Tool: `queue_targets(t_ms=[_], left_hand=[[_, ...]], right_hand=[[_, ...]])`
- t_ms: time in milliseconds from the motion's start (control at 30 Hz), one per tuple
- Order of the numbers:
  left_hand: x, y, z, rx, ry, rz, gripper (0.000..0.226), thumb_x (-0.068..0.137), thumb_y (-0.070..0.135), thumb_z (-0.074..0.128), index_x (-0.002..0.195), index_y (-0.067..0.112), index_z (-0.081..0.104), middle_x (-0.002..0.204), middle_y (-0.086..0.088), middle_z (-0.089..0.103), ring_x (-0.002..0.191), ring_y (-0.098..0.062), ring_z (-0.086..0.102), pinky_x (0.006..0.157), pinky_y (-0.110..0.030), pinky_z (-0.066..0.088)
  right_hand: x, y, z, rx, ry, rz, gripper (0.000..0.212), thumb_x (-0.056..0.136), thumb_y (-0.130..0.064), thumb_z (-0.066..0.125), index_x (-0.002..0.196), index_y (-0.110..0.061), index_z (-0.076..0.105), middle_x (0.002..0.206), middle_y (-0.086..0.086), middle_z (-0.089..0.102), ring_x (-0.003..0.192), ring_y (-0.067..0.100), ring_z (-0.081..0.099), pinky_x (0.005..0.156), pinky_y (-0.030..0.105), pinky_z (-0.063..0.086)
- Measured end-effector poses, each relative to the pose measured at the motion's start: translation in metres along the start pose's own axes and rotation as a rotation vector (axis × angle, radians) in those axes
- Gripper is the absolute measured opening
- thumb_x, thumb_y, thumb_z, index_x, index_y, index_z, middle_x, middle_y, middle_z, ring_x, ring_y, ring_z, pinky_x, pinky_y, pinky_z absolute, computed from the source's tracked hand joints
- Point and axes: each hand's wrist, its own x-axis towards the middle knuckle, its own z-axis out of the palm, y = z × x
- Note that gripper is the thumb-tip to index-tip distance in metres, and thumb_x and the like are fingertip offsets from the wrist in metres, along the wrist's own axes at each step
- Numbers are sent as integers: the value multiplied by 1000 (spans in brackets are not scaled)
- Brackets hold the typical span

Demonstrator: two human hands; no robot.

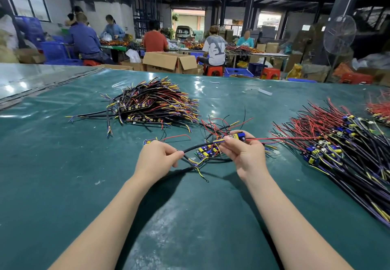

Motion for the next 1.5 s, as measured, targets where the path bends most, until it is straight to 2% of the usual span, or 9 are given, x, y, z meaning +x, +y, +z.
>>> queue_targets(t_ms=[100, 233, 367, 600, 900, 1033, 1167, 1267, 1500], left_hand=[[3, -4, -3, -95, -43, -68, 39, 80, 25, 69, 43, 22, 59, 39, 5, 49, 32, -6, 38, 45, -19, 32], [5, -6, -10, -544, -291, -233, 33, 85, 18, 65, 52, 18, 68, 41, 7, 50, 32, -3, 35, 35, -12, 29], [4, -8, -12, -636, -462, -338, 38, 88, 20, 60, 51, 16, 70, 44, 7, 50, 34, 0, 39, 35, -11, 32], [6, -11, -12, -709, -318, -318, 39, 87, 15, 61, 49, 14, 60, 39, 6, 44, 31, -1, 33, 33, -11, 28], [1, -5, -14, -961, -682, -261, 40, 78, 32, 48, 39, 21, 42, 38, 10, 26, 31, 1, 19, 29, -10, 20], [0, -3, -13, -780, -637, -231, 44, 79, 37, 52, 39, 21, 43, 40, 8, 29, 33, -3, 22, 33, -12, 22], [0, -2, -5, -215, -423, 55, 44, 90, 27, 57, 47, 23, 56, 40, 8, 48, 35, -3, 40, 40, -11, 33], [-1, -2, -5, 30, -355, 216, 31, 92, 24, 54, 61, 24, 60, 50, 12, 57, 40, -1, 48, 48, -10, 37], [0, 0, -3, 69, -333, 176, 35, 97, 19, 40, 66, 21, 56, 50, 8, 51, 38, -2, 45, 48, -11, 37]], right_hand=[[-1, -3, 0, -20, -62, -19, 24, 78, 17, 53, 73, -7, 54, 49, 0, 60, 46, 12, 62, 49, 22, 54], [2, -4, -11, -46, -1, 50, 24, 81, 15, 52, 75, -8, 53, 48, -1, 62, 46, 12, 64, 48, 21, 54], [4, -5, -17, -3, 41, 103, 23, 84, 14, 49, 76, -8, 52, 48, 0, 63, 46, 13, 65, 48, 21, 54], [7, -5, -19, 216, 80, 245, 19, 90, 7, 46, 78, -6, 54, 49, 2, 65, 45, 13, 65, 42, 20, 52], [7, -5, -20, 285, 130, 251, 19, 90, 5, 47, 74, -3, 54, 47, 4, 64, 42, 12, 63, 42, 20, 52], [8, -7, -23, 257, 149, 229, 19, 90, 5, 48, 73, -3, 54, 47, 4, 64, 43, 12, 64, 42, 19, 51], [10, -7, -27, 237, 194, 199, 21, 89, 7, 49, 70, -1, 54, 46, 4, 63, 41, 13, 63, 41, 19, 51], [12, -6, -27, 216, 195, 179, 21, 88, 8, 49, 70, -1, 54, 46, 4, 63, 42, 12, 63, 42, 19, 51], [14, -7, -30, 145, 201, 132, 18, 86, 11, 50, 73, 1, 54, 47, 4, 64, 43, 13, 64, 44, 20, 52]])
